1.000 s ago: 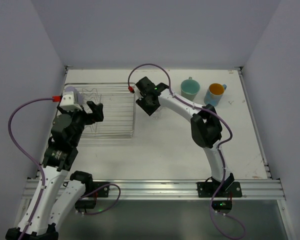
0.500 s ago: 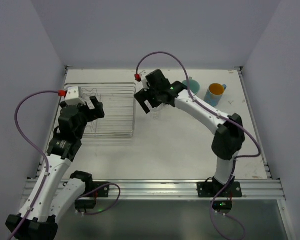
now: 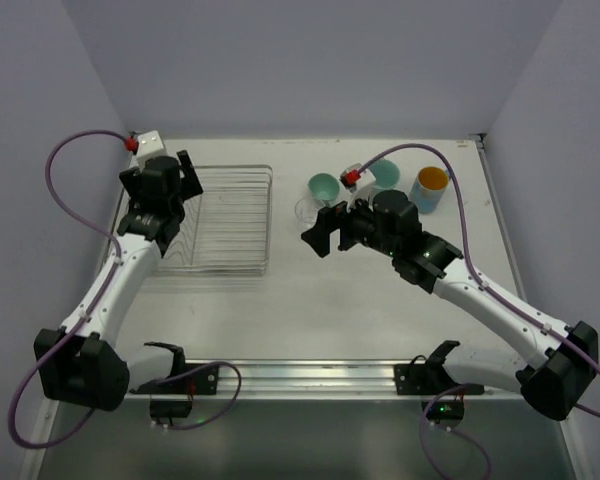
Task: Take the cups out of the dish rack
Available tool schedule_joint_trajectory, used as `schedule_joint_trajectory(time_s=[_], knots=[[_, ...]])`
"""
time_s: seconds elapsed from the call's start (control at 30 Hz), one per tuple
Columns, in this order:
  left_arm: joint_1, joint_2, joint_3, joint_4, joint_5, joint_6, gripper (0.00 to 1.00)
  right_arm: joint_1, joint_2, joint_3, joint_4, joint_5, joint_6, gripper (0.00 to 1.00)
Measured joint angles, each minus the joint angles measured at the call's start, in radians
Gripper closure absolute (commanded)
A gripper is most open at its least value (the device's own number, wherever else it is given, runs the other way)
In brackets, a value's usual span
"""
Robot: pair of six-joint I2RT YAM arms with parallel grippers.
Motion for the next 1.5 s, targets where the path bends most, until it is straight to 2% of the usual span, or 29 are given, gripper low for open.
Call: schedule_joint_trajectory(time_s=[0.13, 0.5, 0.67, 0.87, 1.03, 1.23, 1.3, 1.33, 1.43, 1.5], knots=[[0.059, 0.167, 0.118, 0.052, -0.015, 0.000, 0.00, 0.000, -0.079, -0.110, 0.029, -0.015, 0.028, 0.01], [0.303, 0.401, 0.180, 0.119, 0.090, -0.003, 0.00, 0.000, -0.136, -0.163, 0.097, -0.053, 0.055, 0.01], [0.364, 0.464, 0.180, 0.174, 0.167, 0.007, 0.00, 0.000, -0.134, -0.163, 0.106, -0.054, 0.059, 0.02], [0.375, 0.536, 0.194, 0.237, 0.247, 0.036, 0.01, 0.000, -0.093, -0.163, 0.119, -0.072, 0.062, 0.02], [0.376, 0.597, 0.221, 0.267, 0.273, 0.045, 0.10, 0.000, -0.071, -0.163, 0.119, -0.082, 0.065, 0.03], [0.378, 0.621, 0.224, 0.277, 0.274, 0.052, 0.26, 0.000, -0.068, -0.163, 0.119, -0.082, 0.066, 0.03], [0.378, 0.621, 0.224, 0.281, 0.270, 0.053, 0.36, 0.000, -0.064, -0.163, 0.119, -0.083, 0.066, 0.03], [0.378, 0.621, 0.224, 0.284, 0.267, 0.052, 0.46, 0.000, -0.063, -0.163, 0.119, -0.083, 0.067, 0.03], [0.378, 0.621, 0.223, 0.286, 0.260, 0.055, 0.60, 0.000, -0.062, -0.163, 0.119, -0.084, 0.070, 0.03], [0.378, 0.617, 0.218, 0.288, 0.257, 0.055, 0.65, 0.000, -0.062, -0.163, 0.119, -0.084, 0.072, 0.03]])
